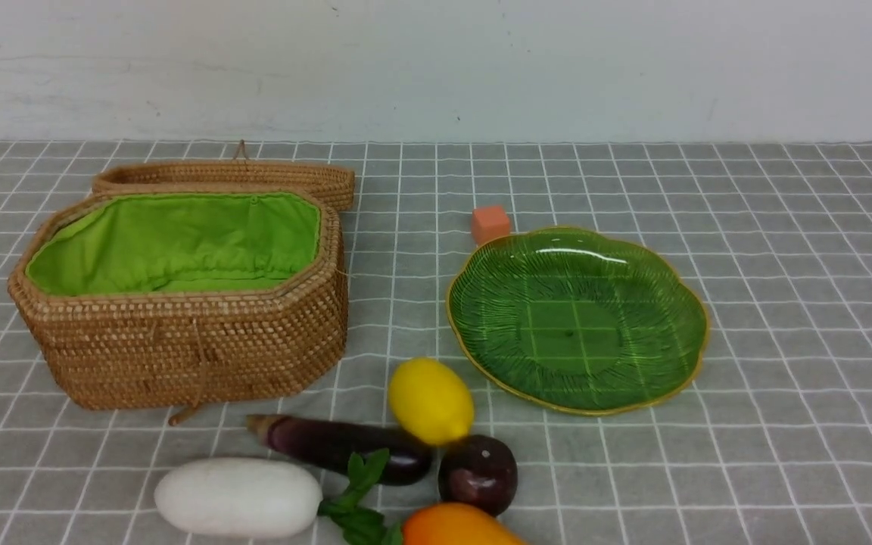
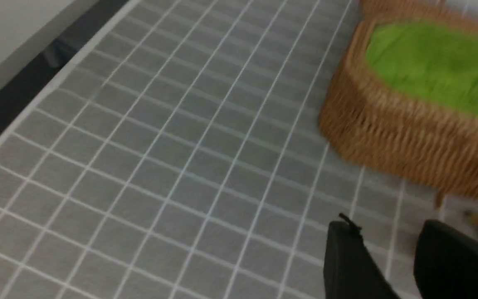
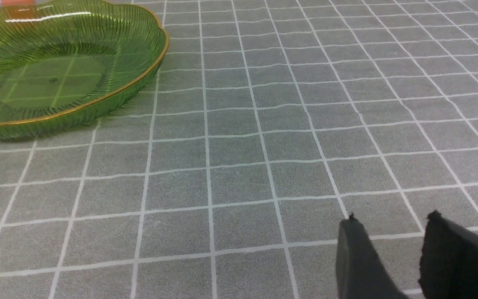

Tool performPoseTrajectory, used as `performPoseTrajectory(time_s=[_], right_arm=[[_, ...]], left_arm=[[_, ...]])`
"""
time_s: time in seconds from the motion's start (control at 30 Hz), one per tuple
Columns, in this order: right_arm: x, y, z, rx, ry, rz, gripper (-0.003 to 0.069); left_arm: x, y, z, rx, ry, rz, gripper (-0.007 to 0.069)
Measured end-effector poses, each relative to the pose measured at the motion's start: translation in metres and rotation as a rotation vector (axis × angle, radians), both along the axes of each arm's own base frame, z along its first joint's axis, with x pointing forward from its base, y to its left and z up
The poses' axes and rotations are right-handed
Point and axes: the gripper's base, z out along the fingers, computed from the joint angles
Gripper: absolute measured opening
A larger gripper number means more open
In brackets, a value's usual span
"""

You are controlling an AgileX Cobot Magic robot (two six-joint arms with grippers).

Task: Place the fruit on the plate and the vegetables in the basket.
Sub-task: Use the left arm to grab a carrot and put it into the left basket

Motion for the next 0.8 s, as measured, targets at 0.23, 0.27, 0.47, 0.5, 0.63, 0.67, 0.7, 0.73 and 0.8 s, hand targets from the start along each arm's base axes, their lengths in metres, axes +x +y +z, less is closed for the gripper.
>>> performPoseTrajectory(time_s=[0.23,0.27,0.47,0.5,0.63,0.67,0.7,0.73,0.8], right_arm=[[0.0,0.0,0.0,0.0,0.0,0.0,0.024],[0.0,0.0,0.0,0.0,0.0,0.0,0.024],[0.0,0.0,0.0,0.0,0.0,0.0,0.024],[0.0,0.0,0.0,0.0,0.0,0.0,0.024],[0.0,0.0,0.0,0.0,0.0,0.0,0.024],[0.0,0.0,0.0,0.0,0.0,0.0,0.024],[0.0,0.0,0.0,0.0,0.0,0.0,0.024],[0.0,0.0,0.0,0.0,0.0,0.0,0.024],[0.0,0.0,0.0,0.0,0.0,0.0,0.024]], left_arm=[[0.038,-0.048,-0.031,-0.094,0.329,-0.365,0.0239],[0.04,-0.051,-0.033,-0.107,0.345,-0.385,0.0239],[0.047,-0.102,-0.052,-0.135,0.52,-0.834,0.0253],[0.047,-0.109,-0.057,-0.138,0.536,-0.876,0.0269],[0.048,-0.135,-0.087,-0.085,0.579,-0.995,0.037],[0.049,-0.141,-0.093,-0.067,0.581,-1.017,0.0388],[0.051,-0.152,-0.112,-0.023,0.611,-1.053,0.0444],[0.053,-0.159,-0.123,0.005,0.627,-1.073,0.0472],[0.059,-0.172,-0.145,0.059,0.669,-1.099,0.0514]])
